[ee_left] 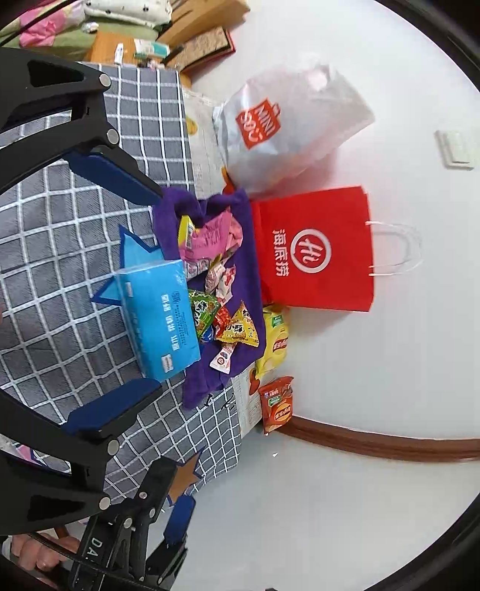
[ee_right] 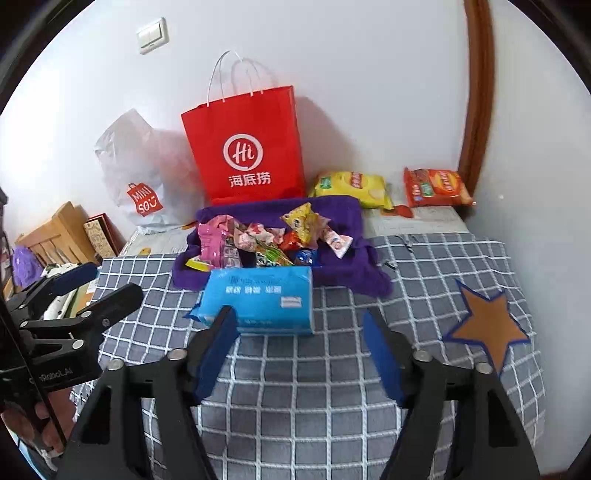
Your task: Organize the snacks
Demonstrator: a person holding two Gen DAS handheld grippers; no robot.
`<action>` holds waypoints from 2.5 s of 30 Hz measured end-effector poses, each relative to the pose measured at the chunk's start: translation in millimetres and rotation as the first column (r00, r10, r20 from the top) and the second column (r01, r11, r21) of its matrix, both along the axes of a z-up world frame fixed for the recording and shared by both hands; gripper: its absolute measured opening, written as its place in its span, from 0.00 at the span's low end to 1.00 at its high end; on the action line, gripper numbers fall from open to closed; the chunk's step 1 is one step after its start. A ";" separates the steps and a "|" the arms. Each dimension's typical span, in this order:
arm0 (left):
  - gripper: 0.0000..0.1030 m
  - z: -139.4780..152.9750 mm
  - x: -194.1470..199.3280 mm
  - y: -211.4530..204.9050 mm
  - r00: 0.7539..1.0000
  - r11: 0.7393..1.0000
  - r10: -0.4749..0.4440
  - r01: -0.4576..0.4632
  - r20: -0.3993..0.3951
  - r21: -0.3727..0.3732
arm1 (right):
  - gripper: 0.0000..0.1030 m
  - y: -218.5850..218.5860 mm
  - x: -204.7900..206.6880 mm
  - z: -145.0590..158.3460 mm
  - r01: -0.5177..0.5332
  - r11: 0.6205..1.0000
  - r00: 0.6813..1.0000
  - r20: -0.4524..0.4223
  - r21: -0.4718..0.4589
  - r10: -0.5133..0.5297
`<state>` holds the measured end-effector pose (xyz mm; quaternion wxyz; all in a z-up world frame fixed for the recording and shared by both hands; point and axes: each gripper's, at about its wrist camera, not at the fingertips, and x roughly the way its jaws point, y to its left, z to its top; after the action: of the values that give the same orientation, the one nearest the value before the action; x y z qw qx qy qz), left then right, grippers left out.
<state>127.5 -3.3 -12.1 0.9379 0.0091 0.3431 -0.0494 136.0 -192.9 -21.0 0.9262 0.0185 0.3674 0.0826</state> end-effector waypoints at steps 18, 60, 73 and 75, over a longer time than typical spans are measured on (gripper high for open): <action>0.92 9.8 -81.0 1.3 0.993 0.995 0.088 -0.084 0.079 -0.044 | 0.96 -8.4 -82.6 5.7 0.036 0.998 0.992 0.125 -0.058 -0.029; 0.92 10.9 -90.4 -4.3 0.993 0.996 0.087 -0.085 0.074 -0.027 | 0.96 -12.6 -98.2 8.2 0.037 0.999 0.989 0.145 -0.028 -0.033; 0.92 10.6 -90.7 -4.5 0.994 0.996 0.086 -0.084 0.072 -0.027 | 0.96 -13.1 -98.3 7.8 0.036 0.999 0.989 0.145 -0.024 -0.033; 0.92 10.5 -91.2 -4.9 0.993 0.996 0.090 -0.089 0.077 -0.024 | 0.96 -12.7 -98.6 7.8 0.036 0.999 0.989 0.146 -0.023 -0.032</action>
<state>36.3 -8.2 -1.5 0.9519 -0.0141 0.3059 -0.0105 37.4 -205.5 -13.2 0.9520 0.0069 0.2992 0.0634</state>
